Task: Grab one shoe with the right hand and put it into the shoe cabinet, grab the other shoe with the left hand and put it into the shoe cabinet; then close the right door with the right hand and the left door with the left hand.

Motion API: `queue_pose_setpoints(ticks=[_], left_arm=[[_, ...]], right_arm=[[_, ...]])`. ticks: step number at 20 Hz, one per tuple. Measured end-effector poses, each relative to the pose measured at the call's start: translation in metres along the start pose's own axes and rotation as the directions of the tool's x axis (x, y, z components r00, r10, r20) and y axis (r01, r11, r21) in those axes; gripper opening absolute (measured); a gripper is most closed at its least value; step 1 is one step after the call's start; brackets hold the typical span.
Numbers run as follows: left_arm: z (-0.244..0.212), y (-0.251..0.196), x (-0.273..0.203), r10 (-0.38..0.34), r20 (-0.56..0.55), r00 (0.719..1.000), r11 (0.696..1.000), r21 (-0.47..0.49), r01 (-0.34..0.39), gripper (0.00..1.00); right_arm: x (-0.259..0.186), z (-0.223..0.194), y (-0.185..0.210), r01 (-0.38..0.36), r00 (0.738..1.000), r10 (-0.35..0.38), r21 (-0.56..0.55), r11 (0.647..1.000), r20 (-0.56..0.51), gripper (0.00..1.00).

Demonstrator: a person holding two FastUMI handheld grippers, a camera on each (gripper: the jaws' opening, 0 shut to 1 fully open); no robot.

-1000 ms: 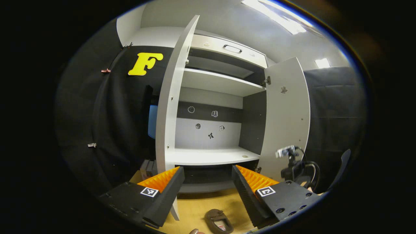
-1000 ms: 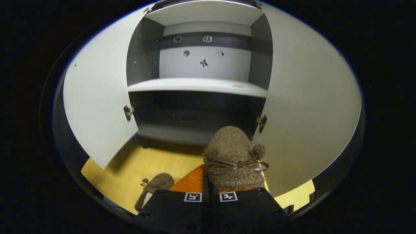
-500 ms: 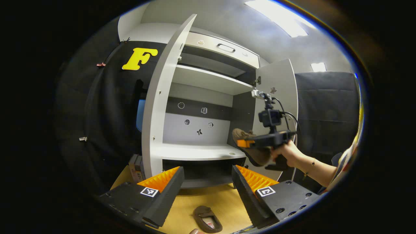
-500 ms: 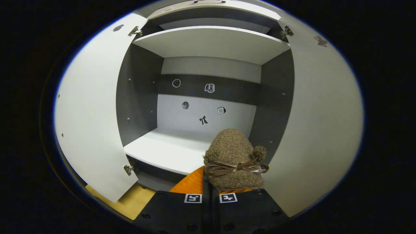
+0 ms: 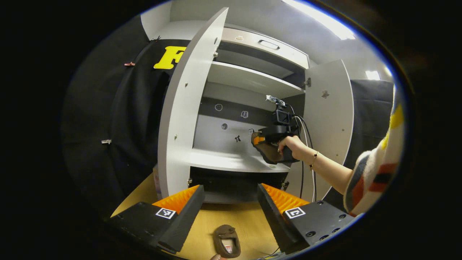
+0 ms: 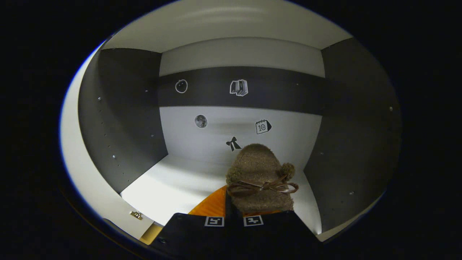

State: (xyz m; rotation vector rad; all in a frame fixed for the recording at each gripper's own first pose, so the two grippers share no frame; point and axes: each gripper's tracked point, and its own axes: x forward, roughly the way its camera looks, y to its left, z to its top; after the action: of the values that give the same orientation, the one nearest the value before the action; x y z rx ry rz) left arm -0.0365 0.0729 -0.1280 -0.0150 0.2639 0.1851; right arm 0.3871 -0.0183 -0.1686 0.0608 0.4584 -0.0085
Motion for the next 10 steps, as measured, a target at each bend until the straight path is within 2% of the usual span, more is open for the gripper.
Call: queue_pose_setpoints(ticks=[4,8,10], left_arm=[[-0.003,0.013,0.003,0.078,-0.013,0.997,0.997,0.001,-0.078,0.94],[0.000,0.020,0.003,0.113,-0.014,0.994,0.994,0.007,-0.113,0.94],[0.002,0.021,0.002,0.122,-0.011,0.993,0.992,0.017,-0.121,0.94]], right_arm=[[0.052,-0.022,-0.011,0.041,0.996,-0.041,-0.004,0.999,-0.079,0.05],[0.076,-0.040,-0.020,0.081,0.989,-0.083,-0.020,0.996,-0.120,0.05],[0.080,-0.044,-0.020,0.080,0.987,-0.079,0.000,0.997,-0.137,0.05]])
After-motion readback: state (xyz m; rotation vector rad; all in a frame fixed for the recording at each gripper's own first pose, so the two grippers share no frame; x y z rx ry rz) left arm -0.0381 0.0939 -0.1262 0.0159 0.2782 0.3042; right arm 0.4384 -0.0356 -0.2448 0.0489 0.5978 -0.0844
